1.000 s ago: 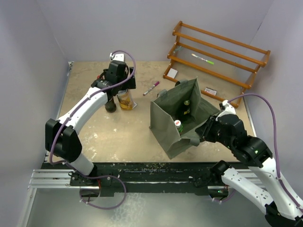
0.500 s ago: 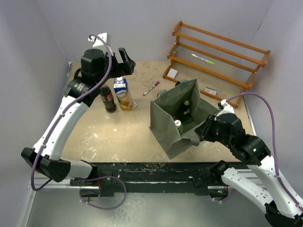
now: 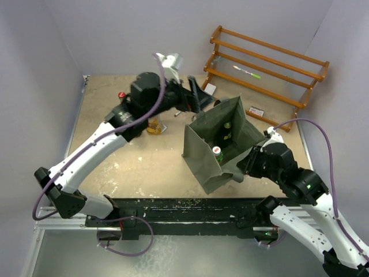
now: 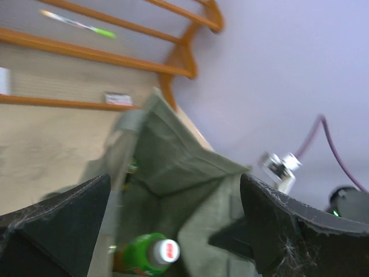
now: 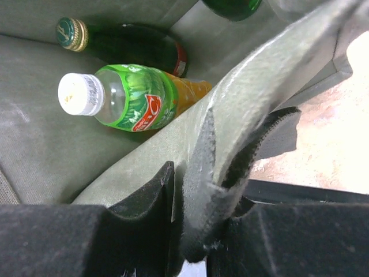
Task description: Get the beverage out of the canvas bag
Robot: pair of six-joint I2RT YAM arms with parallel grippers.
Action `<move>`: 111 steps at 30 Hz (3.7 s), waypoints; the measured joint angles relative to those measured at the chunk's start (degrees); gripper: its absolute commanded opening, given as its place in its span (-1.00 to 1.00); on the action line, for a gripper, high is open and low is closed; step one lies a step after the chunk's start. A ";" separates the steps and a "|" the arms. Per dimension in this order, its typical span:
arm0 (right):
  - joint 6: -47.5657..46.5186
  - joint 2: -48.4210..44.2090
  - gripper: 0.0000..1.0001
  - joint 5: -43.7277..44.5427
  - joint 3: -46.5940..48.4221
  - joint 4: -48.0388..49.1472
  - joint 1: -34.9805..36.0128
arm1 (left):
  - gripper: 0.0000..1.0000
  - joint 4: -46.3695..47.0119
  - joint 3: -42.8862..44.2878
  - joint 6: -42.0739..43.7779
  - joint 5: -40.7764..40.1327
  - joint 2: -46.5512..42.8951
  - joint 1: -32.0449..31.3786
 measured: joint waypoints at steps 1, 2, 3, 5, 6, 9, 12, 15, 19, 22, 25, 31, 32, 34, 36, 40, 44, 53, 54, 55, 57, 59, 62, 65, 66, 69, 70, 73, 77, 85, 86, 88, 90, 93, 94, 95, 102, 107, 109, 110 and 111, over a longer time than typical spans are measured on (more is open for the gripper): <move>0.15 -0.52 -0.49 -0.33 -0.46 -0.07 0.00 | 0.89 0.52 -0.04 0.15 -0.02 0.66 -2.34; 0.37 -1.14 -0.49 -0.63 -1.11 -0.11 0.00 | 0.89 0.92 -0.04 0.59 -0.20 1.31 -4.74; 0.57 -1.66 -0.49 -0.92 -1.73 -0.17 0.00 | 0.88 1.33 -0.04 1.20 -0.42 2.12 -7.30; 0.94 -2.56 -0.49 -1.73 -2.89 -0.33 -0.02 | 0.85 1.64 -0.04 2.67 -1.07 3.54 -11.30; 1.18 -2.84 -0.48 -1.84 -3.21 -0.44 -0.02 | 0.83 1.62 -0.04 3.65 -1.51 4.33 -13.42; 1.68 -3.32 -0.48 -2.21 -4.00 -0.48 -0.04 | 0.80 0.94 0.17 7.10 -3.89 6.62 -18.75; 2.12 -3.39 -0.49 -3.08 -4.90 -0.39 -0.02 | 0.76 -1.31 1.27 11.34 -7.26 9.25 -23.30; 2.36 -3.39 -0.49 -3.50 -5.53 -0.42 -0.02 | 0.75 -4.57 3.56 15.89 -10.84 12.41 -27.34; 2.58 -3.41 -0.48 -3.63 -5.60 -0.39 -0.02 | 0.81 -9.86 7.10 18.21 -15.28 16.65 -30.05; 2.67 -3.54 -0.48 -3.65 -5.60 -0.37 -0.02 | 0.84 -12.63 7.15 18.64 -18.64 17.77 -29.97; 2.67 -3.58 -0.49 -3.65 -5.60 -0.42 -0.02 | 0.89 -13.62 5.95 18.56 -22.49 17.66 -29.59; 2.64 -4.00 -0.48 -3.74 -5.60 -0.63 -0.02 | 0.99 -13.64 2.12 18.25 -27.87 17.27 -29.40; 2.64 -4.00 -0.48 -3.74 -5.60 -0.63 -0.02 | 0.99 -13.77 1.99 17.75 -28.70 17.27 -29.40; 2.62 -3.98 -0.48 -3.67 -5.60 -0.70 -0.02 | 0.99 -13.92 1.95 16.70 -29.86 17.25 -29.40; 2.62 -3.98 -0.48 -3.67 -5.60 -0.76 -0.02 | 0.99 -13.88 1.57 15.45 -30.69 17.09 -29.38; 2.60 -4.00 -0.47 -3.69 -5.60 -0.76 -0.02 | 0.99 -13.64 -1.73 12.50 -31.23 14.71 -29.38; 2.45 -4.09 -0.47 -3.74 -5.60 -0.76 -0.02 | 0.99 -12.70 -5.79 9.94 -31.21 11.52 -29.31; 1.75 -3.91 -0.47 -3.74 -5.60 -0.74 -0.02 | 0.79 -8.92 -7.30 7.98 -32.20 12.17 -29.18; 1.62 -3.91 -0.47 -3.74 -5.60 -0.74 0.00 | 0.74 -8.26 -7.30 8.00 -32.37 12.72 -29.16; 1.55 -3.91 -0.47 -3.74 -5.60 -0.74 0.00 | 0.71 -7.72 -7.32 8.00 -32.39 13.22 -29.11; 1.46 -3.91 -0.47 -3.72 -5.60 -0.72 0.00 | 0.65 -6.73 -7.54 8.00 -32.33 14.49 -28.92; 1.46 -3.93 -0.47 -3.74 -5.60 -0.74 0.00 | 0.63 -6.12 -7.93 7.98 -32.17 15.65 -28.87; 1.51 -4.02 -0.47 -3.78 -5.60 -0.74 0.00 | 0.55 -5.97 -8.85 7.96 -32.26 16.35 -28.89; 1.60 -4.52 -0.47 -4.02 -5.60 -0.74 0.00 | 0.50 -5.81 -10.03 7.93 -32.85 16.41 -28.87; 1.62 -4.76 -0.47 -4.17 -5.60 -0.74 0.00 | 0.49 -5.53 -10.45 7.93 -33.09 16.41 -28.89; 1.75 -5.18 -0.47 -4.44 -5.60 -0.76 0.00 | 0.41 -3.56 -12.17 8.00 -33.57 16.41 -28.89; 1.79 -5.18 -0.47 -4.52 -5.60 -0.76 0.00 | 0.38 -2.73 -12.83 8.02 -33.66 16.41 -28.89; 1.81 -5.07 -0.47 -4.59 -5.60 -0.76 0.00 | 0.34 -0.83 -13.62 8.24 -33.70 16.52 -28.89; 1.77 -4.68 -0.47 -4.55 -5.60 -0.76 0.00 | 0.28 0.35 -13.70 8.57 -33.68 16.74 -28.87; 1.60 -4.31 -0.47 -4.46 -5.60 -0.72 0.00 | -0.45 2.01 -14.29 8.74 -33.09 16.74 -28.37; 1.60 -4.28 -0.47 -4.46 -5.60 -0.72 0.00 | -0.58 2.03 -14.29 8.92 -32.74 16.74 -28.30; 1.60 -4.31 -0.47 -4.46 -5.60 -0.70 0.00 | -0.81 2.08 -14.29 9.07 -32.02 16.70 -28.15; 1.60 -4.28 -0.47 -4.46 -5.60 -0.63 0.00 | -1.00 1.99 -14.29 9.09 -31.12 16.57 -27.96; 1.60 -4.24 -0.47 -4.46 -5.60 -0.52 0.00 | -1.00 1.40 -14.16 8.79 -29.73 16.35 -27.34; 1.60 -4.22 -0.47 -4.46 -5.60 -0.44 0.00 | -1.00 0.74 -13.77 8.33 -28.92 16.33 -27.04; 1.60 -4.20 -0.47 -4.46 -5.60 -0.35 0.00 | -1.00 0.63 -13.70 8.20 -28.68 16.33 -26.69; 1.53 -3.67 -0.47 -4.44 -5.60 -0.09 0.00 | -1.00 -5.35 -10.10 0.28 -23.06 16.33 -21.59; 1.55 -3.48 -0.47 -4.26 -5.60 0.26 0.00 | -1.00 -7.76 -6.82 -5.51 -18.49 16.33 -18.60; 1.55 -3.43 -0.47 -4.22 -5.60 0.28 0.00 | -1.00 -8.57 -5.33 -6.82 -17.33 16.33 -18.21; 1.53 -3.37 -0.47 -4.22 -5.60 0.28 0.00 | -1.00 -9.11 -4.37 -7.26 -16.94 16.33 -18.10; 1.53 -3.21 -0.47 -4.17 -5.60 0.26 0.00 | -1.00 -9.64 -3.48 -7.65 -16.70 16.33 -18.01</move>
